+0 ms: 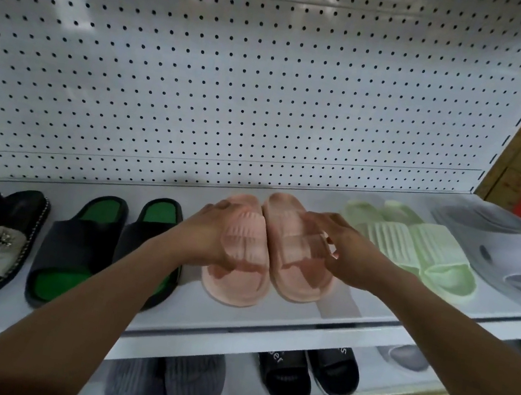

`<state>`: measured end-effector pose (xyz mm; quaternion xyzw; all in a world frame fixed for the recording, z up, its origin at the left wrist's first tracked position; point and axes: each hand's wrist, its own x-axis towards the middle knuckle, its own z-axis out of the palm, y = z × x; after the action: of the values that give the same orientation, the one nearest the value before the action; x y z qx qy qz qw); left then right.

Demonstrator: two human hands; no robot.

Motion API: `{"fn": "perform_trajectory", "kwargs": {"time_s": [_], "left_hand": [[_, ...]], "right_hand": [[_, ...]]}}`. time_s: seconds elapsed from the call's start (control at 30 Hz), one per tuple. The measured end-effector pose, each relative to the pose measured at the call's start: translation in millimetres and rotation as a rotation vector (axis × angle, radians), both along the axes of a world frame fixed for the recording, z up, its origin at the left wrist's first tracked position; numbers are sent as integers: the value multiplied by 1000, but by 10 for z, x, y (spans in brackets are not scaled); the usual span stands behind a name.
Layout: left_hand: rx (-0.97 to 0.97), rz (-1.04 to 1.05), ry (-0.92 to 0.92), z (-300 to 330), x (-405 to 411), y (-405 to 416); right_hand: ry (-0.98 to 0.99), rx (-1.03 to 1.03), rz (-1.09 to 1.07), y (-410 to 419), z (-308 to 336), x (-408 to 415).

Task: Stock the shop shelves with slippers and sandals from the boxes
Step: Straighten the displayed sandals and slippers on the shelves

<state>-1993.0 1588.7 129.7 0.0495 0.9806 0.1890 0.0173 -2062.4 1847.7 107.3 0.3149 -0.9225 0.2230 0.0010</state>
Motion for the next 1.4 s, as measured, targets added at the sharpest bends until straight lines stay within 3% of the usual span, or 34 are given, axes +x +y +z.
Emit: {"fn": "perform_trajectory", "kwargs": {"time_s": [0.77, 0.9, 1.07, 1.2, 1.3, 1.4], "left_hand": [[33, 8, -51, 36, 47, 148], [146, 30, 11, 108, 194, 184], [225, 132, 173, 209, 623, -1], [187, 293, 184, 282, 1077, -602], [108, 349, 74, 306, 1289, -1087], [-8, 331, -54, 262, 1313, -1459]], "right_hand": [[-12, 71, 63, 149, -7, -33], [-91, -52, 127, 207, 196, -66], [-54, -303, 9, 57, 395, -89], [-22, -369, 224, -301, 482, 186], [25, -191, 344, -595, 512, 317], [-10, -39, 324, -989, 482, 420]]}}
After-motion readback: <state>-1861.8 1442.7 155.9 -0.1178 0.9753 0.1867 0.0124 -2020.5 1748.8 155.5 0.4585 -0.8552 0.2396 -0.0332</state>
